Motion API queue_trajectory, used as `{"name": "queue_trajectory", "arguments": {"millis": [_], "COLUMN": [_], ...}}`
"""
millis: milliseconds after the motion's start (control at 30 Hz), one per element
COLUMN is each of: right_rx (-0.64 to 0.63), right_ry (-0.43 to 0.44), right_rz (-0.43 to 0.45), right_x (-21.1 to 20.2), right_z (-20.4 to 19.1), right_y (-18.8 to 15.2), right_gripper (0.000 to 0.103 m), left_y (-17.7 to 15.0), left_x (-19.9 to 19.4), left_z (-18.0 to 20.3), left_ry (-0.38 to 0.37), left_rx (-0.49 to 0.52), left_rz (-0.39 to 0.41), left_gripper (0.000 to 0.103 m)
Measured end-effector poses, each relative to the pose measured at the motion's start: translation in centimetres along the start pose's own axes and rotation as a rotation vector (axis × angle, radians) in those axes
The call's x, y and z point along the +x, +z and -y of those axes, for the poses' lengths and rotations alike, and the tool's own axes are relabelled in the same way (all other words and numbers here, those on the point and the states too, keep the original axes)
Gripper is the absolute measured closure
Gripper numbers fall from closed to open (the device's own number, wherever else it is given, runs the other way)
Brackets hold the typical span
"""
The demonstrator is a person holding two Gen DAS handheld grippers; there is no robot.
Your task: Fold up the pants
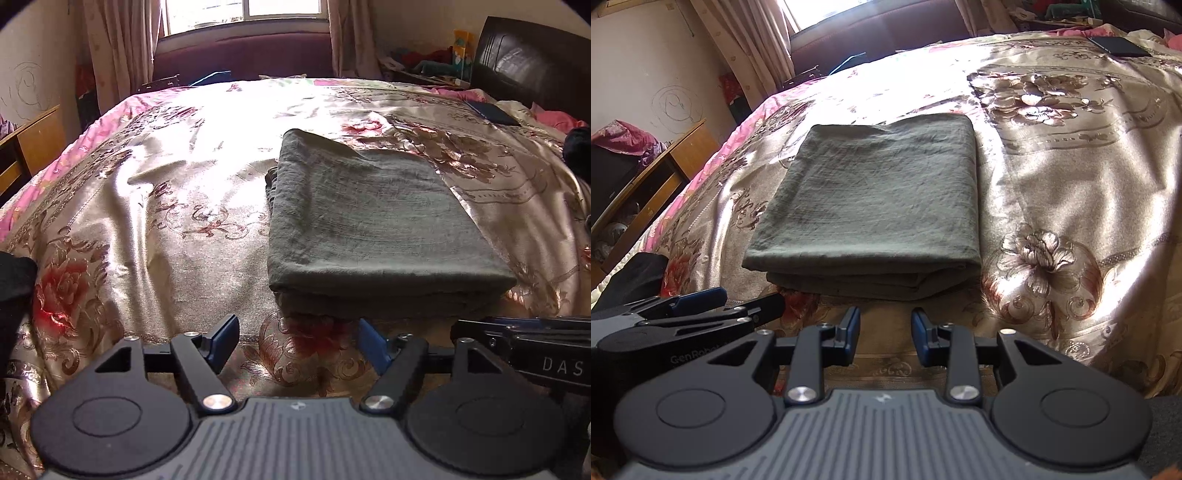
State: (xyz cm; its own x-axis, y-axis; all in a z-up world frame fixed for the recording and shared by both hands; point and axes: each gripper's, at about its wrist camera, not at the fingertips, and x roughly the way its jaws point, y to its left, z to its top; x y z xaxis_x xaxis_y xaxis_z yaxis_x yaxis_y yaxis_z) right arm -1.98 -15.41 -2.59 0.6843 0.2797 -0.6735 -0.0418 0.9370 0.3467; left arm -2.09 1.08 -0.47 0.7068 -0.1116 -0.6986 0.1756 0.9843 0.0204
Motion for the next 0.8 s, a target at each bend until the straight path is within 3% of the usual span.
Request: {"name": "queue_trajectory", "arguments": {"millis": [267, 800], "right_rx": [-0.004, 0.001], "right_ry": [0.001, 0.014], "right_rz": [-0.001, 0.007], "right_x": [-0.02, -0.30], "right_z": [-0.08, 0.09], "right_y": [-0.02, 0.17], "right_gripper": [0.071, 0.071], "left_y": [0.12, 0.19], "left_x": [-0.33, -0.92], "left_z": [-0.18, 0.02], "left_ry": [0.011, 0.003], "left_rx": [-0.015, -0.031], "left_rz": [0.014, 0.028], "left_gripper": [0.012, 0.008]}}
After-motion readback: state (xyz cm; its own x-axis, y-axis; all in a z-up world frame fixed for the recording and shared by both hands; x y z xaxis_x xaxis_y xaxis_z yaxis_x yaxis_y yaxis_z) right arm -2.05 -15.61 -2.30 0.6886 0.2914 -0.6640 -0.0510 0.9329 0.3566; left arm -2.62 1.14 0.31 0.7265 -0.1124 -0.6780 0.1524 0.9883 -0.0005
